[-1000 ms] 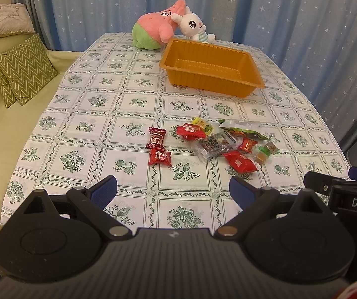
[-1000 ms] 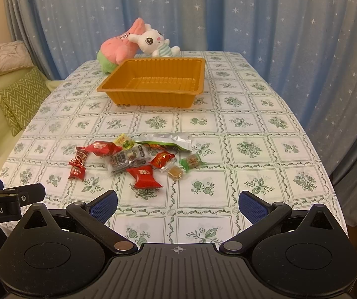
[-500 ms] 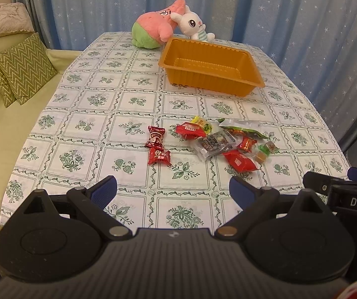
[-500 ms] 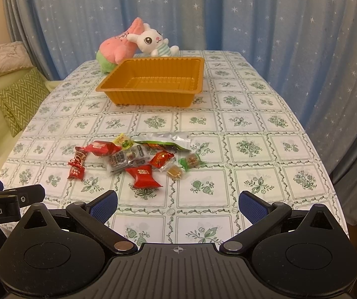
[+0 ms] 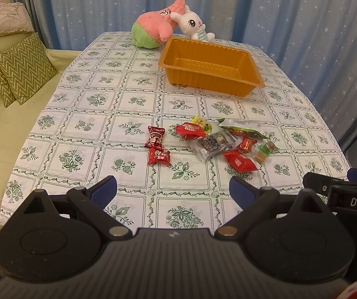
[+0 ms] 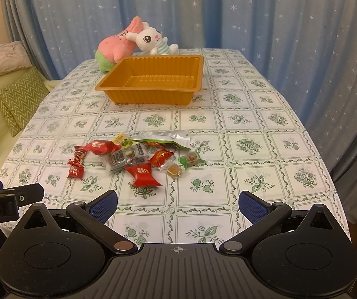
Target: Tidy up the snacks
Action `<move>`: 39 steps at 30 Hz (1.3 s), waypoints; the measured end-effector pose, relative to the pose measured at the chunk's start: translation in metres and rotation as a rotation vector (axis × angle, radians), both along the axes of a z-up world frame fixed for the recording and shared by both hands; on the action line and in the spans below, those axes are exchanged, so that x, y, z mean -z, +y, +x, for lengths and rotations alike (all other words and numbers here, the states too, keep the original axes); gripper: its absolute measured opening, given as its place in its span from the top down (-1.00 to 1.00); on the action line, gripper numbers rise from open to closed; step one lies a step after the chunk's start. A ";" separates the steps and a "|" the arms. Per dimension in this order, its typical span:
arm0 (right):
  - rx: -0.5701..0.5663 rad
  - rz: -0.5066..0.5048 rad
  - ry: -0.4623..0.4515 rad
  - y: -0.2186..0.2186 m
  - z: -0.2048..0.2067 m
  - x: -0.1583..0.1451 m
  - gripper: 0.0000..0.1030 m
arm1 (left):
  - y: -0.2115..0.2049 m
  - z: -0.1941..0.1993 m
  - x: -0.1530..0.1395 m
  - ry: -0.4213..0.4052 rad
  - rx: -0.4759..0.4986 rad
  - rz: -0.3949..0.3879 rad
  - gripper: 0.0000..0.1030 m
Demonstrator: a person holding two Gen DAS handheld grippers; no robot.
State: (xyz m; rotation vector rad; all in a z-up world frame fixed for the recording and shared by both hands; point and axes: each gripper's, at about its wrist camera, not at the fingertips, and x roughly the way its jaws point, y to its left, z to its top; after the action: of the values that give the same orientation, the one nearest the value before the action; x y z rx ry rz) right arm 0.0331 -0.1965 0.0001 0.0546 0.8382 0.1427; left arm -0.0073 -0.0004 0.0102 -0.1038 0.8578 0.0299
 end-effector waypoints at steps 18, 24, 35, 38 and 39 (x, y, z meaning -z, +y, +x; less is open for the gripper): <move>0.008 0.011 0.019 0.000 0.006 0.012 -0.99 | 0.003 0.010 0.010 0.022 0.004 -0.005 -0.86; 0.013 0.030 0.015 -0.005 0.017 0.025 -0.99 | 0.009 0.024 0.024 0.040 0.000 -0.022 -0.86; -0.009 0.066 0.022 -0.004 0.044 0.057 -0.94 | 0.023 0.069 0.062 0.060 -0.003 0.011 -0.76; -0.023 0.091 0.035 -0.001 0.053 0.064 -0.67 | 0.024 0.083 0.073 0.068 0.006 0.013 -0.63; -0.027 0.095 0.036 0.000 0.056 0.067 -0.64 | 0.024 0.086 0.076 0.069 0.012 0.012 -0.61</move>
State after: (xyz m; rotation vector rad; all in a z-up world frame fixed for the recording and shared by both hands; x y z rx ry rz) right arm 0.0893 -0.1961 -0.0667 0.1357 0.8682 0.2074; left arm 0.0789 0.0238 -0.0656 -0.0872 0.9273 0.0278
